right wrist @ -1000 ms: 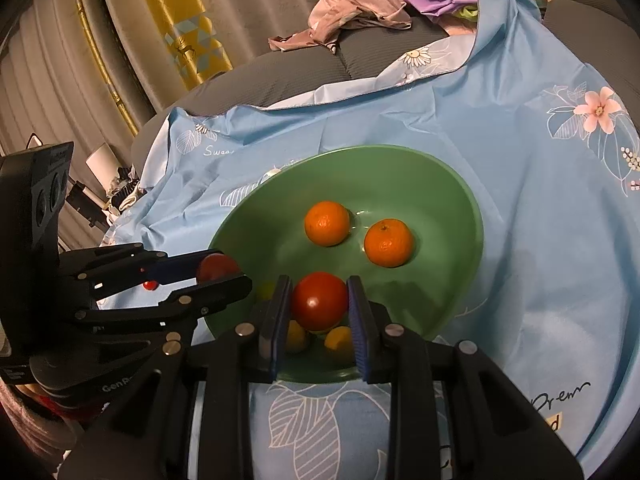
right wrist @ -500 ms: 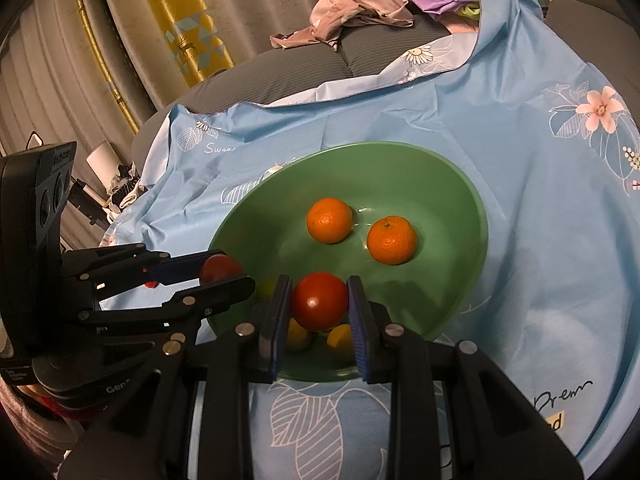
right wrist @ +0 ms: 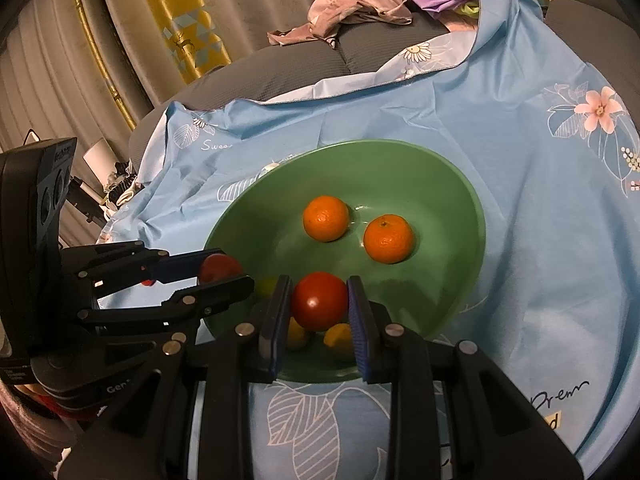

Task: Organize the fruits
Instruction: 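Lower both tools into the bowl and open them to release the tomatoes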

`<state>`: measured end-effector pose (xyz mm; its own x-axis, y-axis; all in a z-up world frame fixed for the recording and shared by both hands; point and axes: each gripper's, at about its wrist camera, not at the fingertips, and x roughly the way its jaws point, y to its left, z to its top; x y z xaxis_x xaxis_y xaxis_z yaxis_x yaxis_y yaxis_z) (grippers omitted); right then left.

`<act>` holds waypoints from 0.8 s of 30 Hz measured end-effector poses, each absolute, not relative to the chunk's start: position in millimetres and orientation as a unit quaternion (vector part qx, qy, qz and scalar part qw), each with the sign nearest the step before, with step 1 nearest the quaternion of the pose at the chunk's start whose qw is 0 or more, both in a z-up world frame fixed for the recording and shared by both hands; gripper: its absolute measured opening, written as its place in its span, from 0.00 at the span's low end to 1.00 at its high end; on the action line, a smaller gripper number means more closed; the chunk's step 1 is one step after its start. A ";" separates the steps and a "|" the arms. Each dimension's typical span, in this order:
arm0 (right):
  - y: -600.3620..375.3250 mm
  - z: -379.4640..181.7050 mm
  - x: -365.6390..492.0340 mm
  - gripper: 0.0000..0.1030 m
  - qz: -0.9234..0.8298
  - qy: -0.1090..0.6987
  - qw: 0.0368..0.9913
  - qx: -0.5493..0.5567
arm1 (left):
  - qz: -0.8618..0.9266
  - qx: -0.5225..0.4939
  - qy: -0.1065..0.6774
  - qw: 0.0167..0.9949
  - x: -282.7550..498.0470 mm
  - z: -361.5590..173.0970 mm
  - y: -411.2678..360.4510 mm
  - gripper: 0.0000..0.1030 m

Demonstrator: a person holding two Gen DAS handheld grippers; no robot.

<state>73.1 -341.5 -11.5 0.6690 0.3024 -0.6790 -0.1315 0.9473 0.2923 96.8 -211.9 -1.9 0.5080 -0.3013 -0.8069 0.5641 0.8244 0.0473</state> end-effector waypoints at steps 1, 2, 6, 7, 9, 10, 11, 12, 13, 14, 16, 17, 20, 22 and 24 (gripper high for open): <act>-341.5 -11.6 73.2 0.28 0.119 0.389 0.907 0.110 | -0.253 0.155 0.427 0.854 96.9 -1.9 -212.3 0.29; -341.6 -11.8 73.1 0.28 0.119 0.389 0.907 0.109 | -0.253 0.156 0.428 0.854 97.1 -1.7 -212.8 0.29; -342.4 -12.2 73.2 0.28 0.119 0.390 0.907 0.110 | -0.251 0.158 0.431 0.852 98.5 -1.3 -214.6 0.29; -341.9 -12.0 73.2 0.28 0.119 0.390 0.907 0.109 | -0.251 0.159 0.432 0.852 98.6 -1.4 -214.4 0.29; -341.7 -12.7 73.3 0.28 0.119 0.391 0.906 0.108 | -0.250 0.162 0.432 0.851 98.8 -1.4 -215.5 0.29; -341.5 -12.9 73.6 0.28 0.119 0.391 0.906 0.108 | -0.250 0.162 0.433 0.851 98.9 -1.6 -215.6 0.29; -341.4 -13.0 73.7 0.28 0.119 0.392 0.906 0.108 | -0.250 0.163 0.433 0.851 99.0 -1.6 -215.8 0.29; -341.2 -13.1 73.4 0.28 0.119 0.392 0.906 0.108 | -0.249 0.163 0.434 0.850 99.2 -1.7 -215.9 0.29; -340.5 -12.9 73.5 0.28 0.118 0.392 0.906 0.107 | -0.249 0.164 0.434 0.850 99.1 -1.7 -216.4 0.29; -340.2 -13.0 73.5 0.28 0.118 0.393 0.905 0.107 | -0.248 0.165 0.435 0.850 99.0 -1.7 -216.8 0.29; -340.1 -13.1 73.4 0.28 0.118 0.394 0.905 0.107 | -0.248 0.167 0.435 0.849 99.2 -1.9 -216.9 0.29; -339.9 -13.3 73.3 0.28 0.118 0.395 0.905 0.106 | -0.248 0.167 0.436 0.849 99.2 -1.9 -217.1 0.29; -338.8 -12.8 72.9 0.28 0.116 0.397 0.904 0.105 | -0.247 0.169 0.437 0.848 99.2 -2.2 -217.4 0.29; -338.7 -12.7 72.3 0.28 0.116 0.398 0.904 0.104 | -0.247 0.170 0.437 0.848 99.4 -2.4 -217.6 0.29; -338.6 -12.6 72.2 0.28 0.115 0.399 0.904 0.103 | -0.247 0.171 0.438 0.847 99.9 -2.7 -217.1 0.29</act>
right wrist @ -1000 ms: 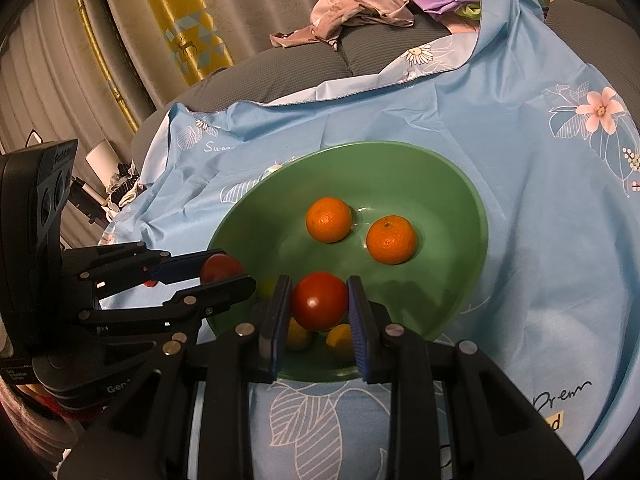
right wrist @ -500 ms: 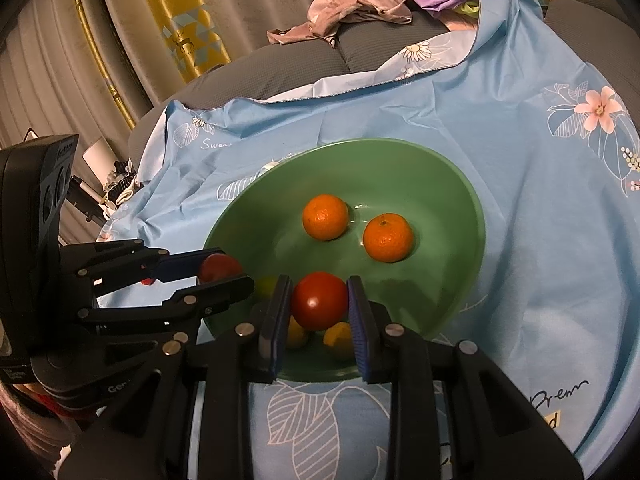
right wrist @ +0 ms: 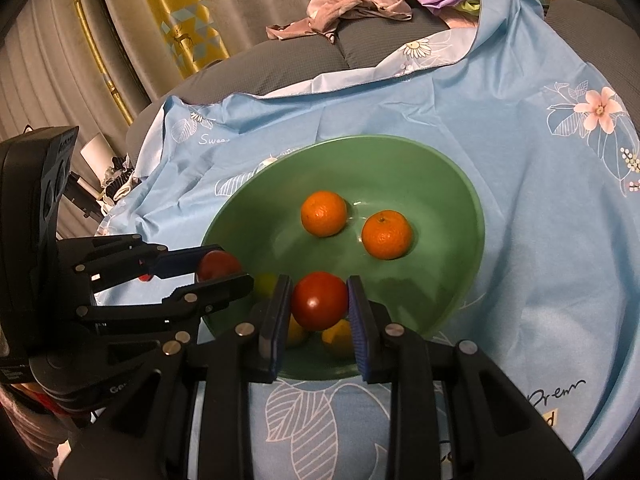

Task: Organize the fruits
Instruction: 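Lower both tools into the bowl and open them to release the tomatoes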

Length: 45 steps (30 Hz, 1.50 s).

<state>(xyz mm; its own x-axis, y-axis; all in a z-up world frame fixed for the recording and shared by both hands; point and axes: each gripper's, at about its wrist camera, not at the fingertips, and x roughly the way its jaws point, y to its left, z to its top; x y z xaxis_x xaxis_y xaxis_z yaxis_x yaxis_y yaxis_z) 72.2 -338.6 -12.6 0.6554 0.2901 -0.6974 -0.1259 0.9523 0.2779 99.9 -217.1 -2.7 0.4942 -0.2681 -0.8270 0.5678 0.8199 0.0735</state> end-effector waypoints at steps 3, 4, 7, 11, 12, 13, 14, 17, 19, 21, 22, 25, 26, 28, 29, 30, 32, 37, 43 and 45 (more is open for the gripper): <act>-338.6 -12.4 71.8 0.28 0.114 0.400 0.904 0.103 | -0.246 0.173 0.439 0.847 100.0 -2.9 -217.3 0.29; -338.5 -12.4 71.8 0.28 0.114 0.400 0.904 0.103 | -0.246 0.174 0.439 0.846 100.1 -3.1 -217.1 0.29; -338.4 -12.4 71.5 0.28 0.113 0.400 0.904 0.101 | -0.247 0.174 0.440 0.846 100.1 -3.3 -217.0 0.29; -338.6 -12.8 71.4 0.28 0.112 0.401 0.904 0.100 | -0.246 0.175 0.439 0.846 100.1 -3.3 -216.9 0.29; -338.2 -12.9 71.9 0.28 0.112 0.401 0.904 0.100 | -0.246 0.175 0.440 0.846 100.3 -3.2 -217.5 0.29; -338.4 -13.0 71.5 0.29 0.112 0.401 0.904 0.100 | -0.246 0.175 0.440 0.846 100.3 -3.2 -217.6 0.29; -338.1 -12.9 71.9 0.29 0.112 0.401 0.904 0.099 | -0.246 0.175 0.440 0.846 100.1 -3.2 -217.5 0.29; -338.2 -12.9 71.9 0.29 0.112 0.401 0.904 0.100 | -0.246 0.175 0.440 0.846 100.2 -2.9 -217.6 0.29; -338.1 -13.0 71.5 0.29 0.112 0.401 0.904 0.099 | -0.246 0.176 0.440 0.846 100.1 -2.8 -218.2 0.29; -337.7 -12.9 72.1 0.29 0.112 0.401 0.904 0.099 | -0.246 0.175 0.440 0.846 100.1 -2.6 -218.3 0.29; -337.5 -13.1 71.8 0.29 0.111 0.402 0.904 0.099 | -0.246 0.176 0.440 0.845 100.0 -2.9 -217.8 0.29; -337.4 -13.7 71.3 0.29 0.110 0.402 0.904 0.097 | -0.246 0.176 0.440 0.845 100.1 -2.8 -217.8 0.29; -337.7 -13.9 70.9 0.29 0.110 0.402 0.904 0.097 | -0.246 0.175 0.441 0.845 100.1 -2.6 -218.4 0.29; -337.6 -14.0 71.1 0.29 0.110 0.402 0.904 0.097 | -0.245 0.176 0.441 0.845 100.1 -3.1 -218.7 0.29; -337.6 -14.0 71.2 0.29 0.109 0.402 0.904 0.098 | -0.245 0.176 0.441 0.845 100.0 -3.2 -218.4 0.29; -338.0 -14.2 71.1 0.29 0.108 0.403 0.904 0.098 | -0.246 0.175 0.441 0.845 100.3 -3.0 -218.5 0.29; -338.7 -14.8 70.4 0.29 0.107 0.402 0.904 0.097 | -0.247 0.173 0.442 0.845 100.3 -3.5 -218.0 0.29; -338.9 -15.1 70.5 0.29 0.107 0.403 0.904 0.096 | -0.247 0.173 0.442 0.845 100.3 -4.0 -218.1 0.29; -338.3 -14.9 70.7 0.29 0.107 0.403 0.904 0.098 | -0.247 0.174 0.441 0.845 100.2 -3.4 -218.6 0.29; -338.0 -13.1 70.5 0.29 0.106 0.401 0.905 0.099 | -0.249 0.170 0.438 0.847 100.0 -2.9 -216.8 0.29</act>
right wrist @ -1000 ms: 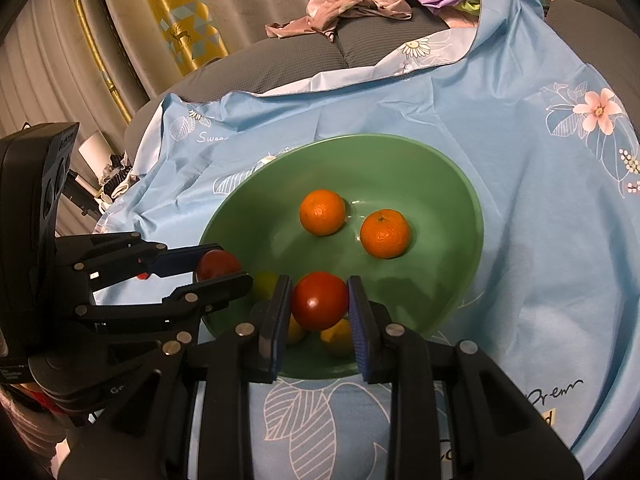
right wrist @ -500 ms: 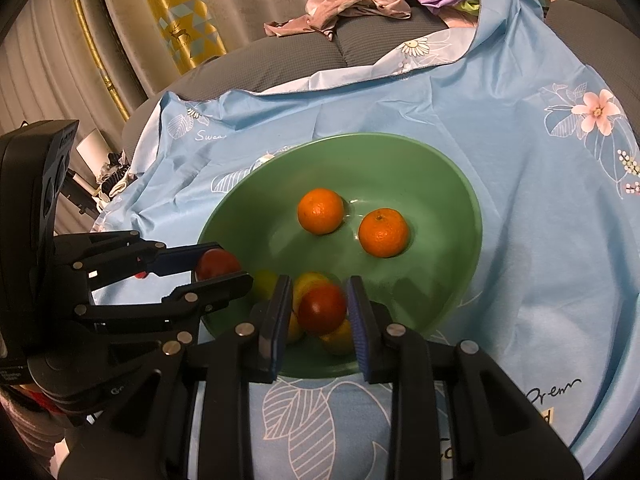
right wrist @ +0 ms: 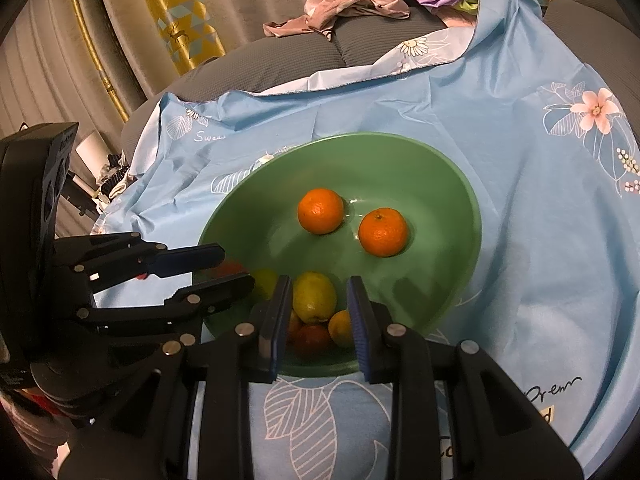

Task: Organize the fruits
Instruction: 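Lower both tools into the bowl and open them to release the tomatoes, then move both open tools back toward the last two cherry tomatoes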

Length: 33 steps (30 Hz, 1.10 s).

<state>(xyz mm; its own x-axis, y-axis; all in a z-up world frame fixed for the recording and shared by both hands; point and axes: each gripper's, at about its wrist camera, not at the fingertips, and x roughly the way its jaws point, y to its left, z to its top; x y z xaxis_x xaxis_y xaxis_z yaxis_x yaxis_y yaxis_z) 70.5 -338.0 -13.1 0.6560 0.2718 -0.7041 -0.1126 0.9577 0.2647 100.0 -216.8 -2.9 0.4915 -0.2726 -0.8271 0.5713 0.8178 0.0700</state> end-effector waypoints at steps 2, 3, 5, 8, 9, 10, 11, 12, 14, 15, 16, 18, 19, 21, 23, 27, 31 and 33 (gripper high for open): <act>-337.8 -10.1 68.7 0.33 0.106 0.396 0.907 0.100 | -0.251 0.169 0.437 0.847 100.1 -2.4 -216.3 0.36; -337.6 -8.7 68.0 0.34 0.105 0.394 0.908 0.100 | -0.250 0.168 0.435 0.849 99.7 -1.6 -214.6 0.43; -337.9 -5.5 66.2 0.36 0.102 0.389 0.910 0.099 | -0.250 0.166 0.431 0.851 98.3 0.5 -214.8 0.44; -338.9 -2.4 63.8 0.38 0.098 0.387 0.911 0.100 | -0.252 0.163 0.427 0.853 96.5 4.4 -214.3 0.44; -339.1 -1.7 63.3 0.38 0.097 0.387 0.912 0.101 | -0.251 0.163 0.425 0.854 95.8 5.5 -214.7 0.45; -339.1 -0.8 62.6 0.39 0.096 0.386 0.912 0.100 | -0.250 0.163 0.423 0.855 95.0 6.6 -214.6 0.46; -338.8 0.6 61.2 0.39 0.095 0.385 0.913 0.100 | -0.249 0.163 0.422 0.857 94.2 7.8 -213.5 0.46; -338.2 1.5 60.7 0.39 0.095 0.384 0.913 0.099 | -0.247 0.162 0.421 0.858 93.6 9.0 -213.1 0.47; -338.0 3.8 58.7 0.41 0.093 0.383 0.914 0.097 | -0.245 0.161 0.419 0.859 92.2 11.2 -212.3 0.47; -338.0 5.1 57.7 0.42 0.092 0.382 0.915 0.097 | -0.244 0.161 0.417 0.861 91.3 12.6 -211.9 0.47; -338.3 6.6 56.0 0.44 0.092 0.380 0.915 0.097 | -0.241 0.161 0.415 0.862 90.0 14.4 -209.9 0.48; -337.3 9.9 54.0 0.45 0.089 0.378 0.916 0.097 | -0.236 0.163 0.412 0.865 88.0 17.0 -210.2 0.58; -337.4 11.7 52.6 0.48 0.087 0.378 0.917 0.098 | -0.233 0.163 0.409 0.867 86.4 18.7 -209.1 0.65; -336.8 14.9 50.1 0.53 0.086 0.375 0.918 0.100 | -0.232 0.159 0.404 0.871 82.7 22.9 -205.2 0.66; -336.1 19.0 46.3 0.56 0.086 0.371 0.919 0.101 | -0.229 0.158 0.399 0.874 78.4 27.0 -202.0 0.66; -334.4 28.7 37.8 0.58 0.087 0.359 0.924 0.101 | -0.221 0.160 0.386 0.881 68.6 35.1 -197.2 0.66; -333.5 36.9 28.9 0.61 0.088 0.352 0.927 0.099 | -0.212 0.152 0.372 0.891 56.7 43.8 -187.9 0.67; -330.9 38.8 27.6 0.62 0.090 0.352 0.927 0.095 | -0.203 0.151 0.363 0.897 50.4 47.2 -182.3 0.68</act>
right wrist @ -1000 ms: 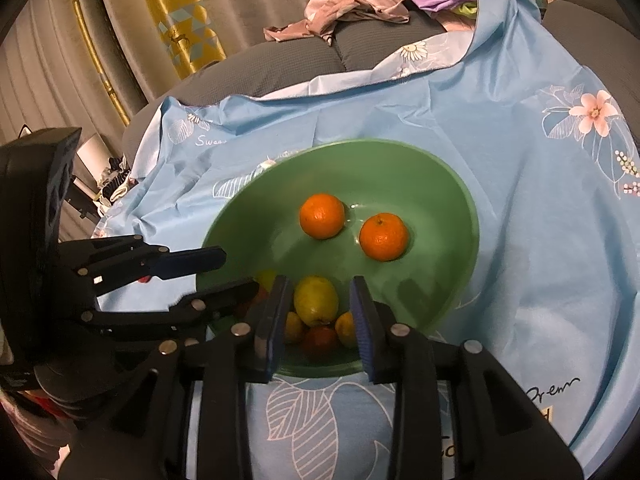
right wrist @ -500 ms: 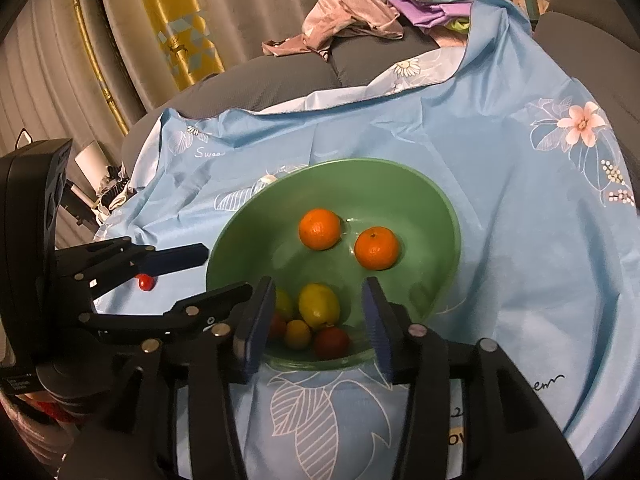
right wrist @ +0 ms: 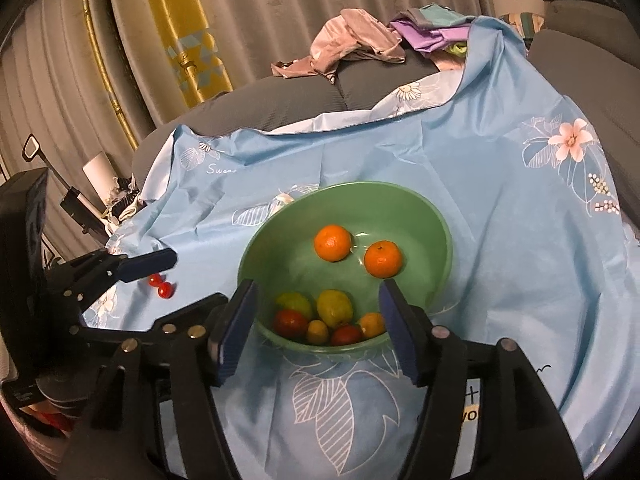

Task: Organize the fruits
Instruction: 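Move both open tools back toward the last two cherry tomatoes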

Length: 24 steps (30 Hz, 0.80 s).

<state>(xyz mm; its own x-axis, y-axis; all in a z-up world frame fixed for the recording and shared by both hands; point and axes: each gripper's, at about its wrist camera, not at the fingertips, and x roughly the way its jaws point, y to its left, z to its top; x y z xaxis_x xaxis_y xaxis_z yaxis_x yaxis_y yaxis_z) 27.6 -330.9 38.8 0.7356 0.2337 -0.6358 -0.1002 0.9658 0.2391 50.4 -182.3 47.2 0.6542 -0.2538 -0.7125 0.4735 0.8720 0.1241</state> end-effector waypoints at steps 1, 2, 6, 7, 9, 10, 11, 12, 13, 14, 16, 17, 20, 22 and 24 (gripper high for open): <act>-329.5 39.4 27.5 0.62 0.092 0.353 0.927 0.093 | -0.197 0.151 0.358 0.900 47.0 48.9 -179.0 0.70; -327.1 40.2 26.0 0.63 0.094 0.354 0.926 0.089 | -0.191 0.150 0.354 0.903 43.3 50.8 -175.2 0.70; -320.4 41.2 21.9 0.68 0.097 0.358 0.925 0.080 | -0.173 0.142 0.343 0.912 31.1 55.4 -161.7 0.71; -318.4 41.5 20.9 0.70 0.099 0.358 0.925 0.079 | -0.168 0.141 0.341 0.914 28.2 56.2 -157.8 0.71; -314.6 42.4 18.8 0.74 0.098 0.358 0.925 0.077 | -0.159 0.137 0.336 0.918 22.1 57.9 -151.5 0.71; -312.6 42.9 17.8 0.75 0.099 0.358 0.925 0.075 | -0.155 0.135 0.334 0.920 19.2 59.2 -147.5 0.71; -310.5 44.0 16.9 0.75 0.101 0.358 0.925 0.074 | -0.152 0.131 0.332 0.922 16.5 60.5 -144.0 0.71; -308.8 44.6 16.1 0.75 0.102 0.358 0.925 0.073 | -0.149 0.129 0.330 0.923 14.2 61.4 -140.8 0.71; -306.9 45.6 15.1 0.75 0.103 0.358 0.925 0.071 | -0.145 0.126 0.328 0.925 11.4 62.6 -136.5 0.71; -304.9 46.4 14.1 0.75 0.104 0.358 0.925 0.070 | -0.142 0.125 0.326 0.926 9.7 63.1 -133.8 0.71; -300.3 48.1 12.2 0.76 0.108 0.357 0.925 0.066 | -0.135 0.120 0.324 0.929 5.8 63.7 -127.2 0.71; -297.0 49.3 11.2 0.76 0.111 0.357 0.925 0.062 | -0.132 0.116 0.324 0.930 4.2 63.9 -123.3 0.71; -287.3 51.1 9.9 0.76 0.119 0.357 0.925 0.053 | -0.124 0.103 0.324 0.932 1.3 63.7 -111.4 0.71; -281.1 51.6 9.8 0.76 0.125 0.358 0.924 0.048 | -0.117 0.097 0.325 0.934 -1.0 62.6 -105.0 0.71; -273.5 51.3 10.1 0.76 0.131 0.360 0.923 0.042 | -0.111 0.094 0.326 0.934 -2.8 61.2 -98.3 0.71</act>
<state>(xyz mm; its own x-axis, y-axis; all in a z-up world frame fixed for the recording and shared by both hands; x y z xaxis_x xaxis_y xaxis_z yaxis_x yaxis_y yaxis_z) 10.1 -273.5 51.3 0.7059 0.2721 -0.6540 -0.2112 0.9621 0.1724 -2.8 -98.3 61.2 0.7633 -0.1464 -0.6292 0.2687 0.9577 0.1032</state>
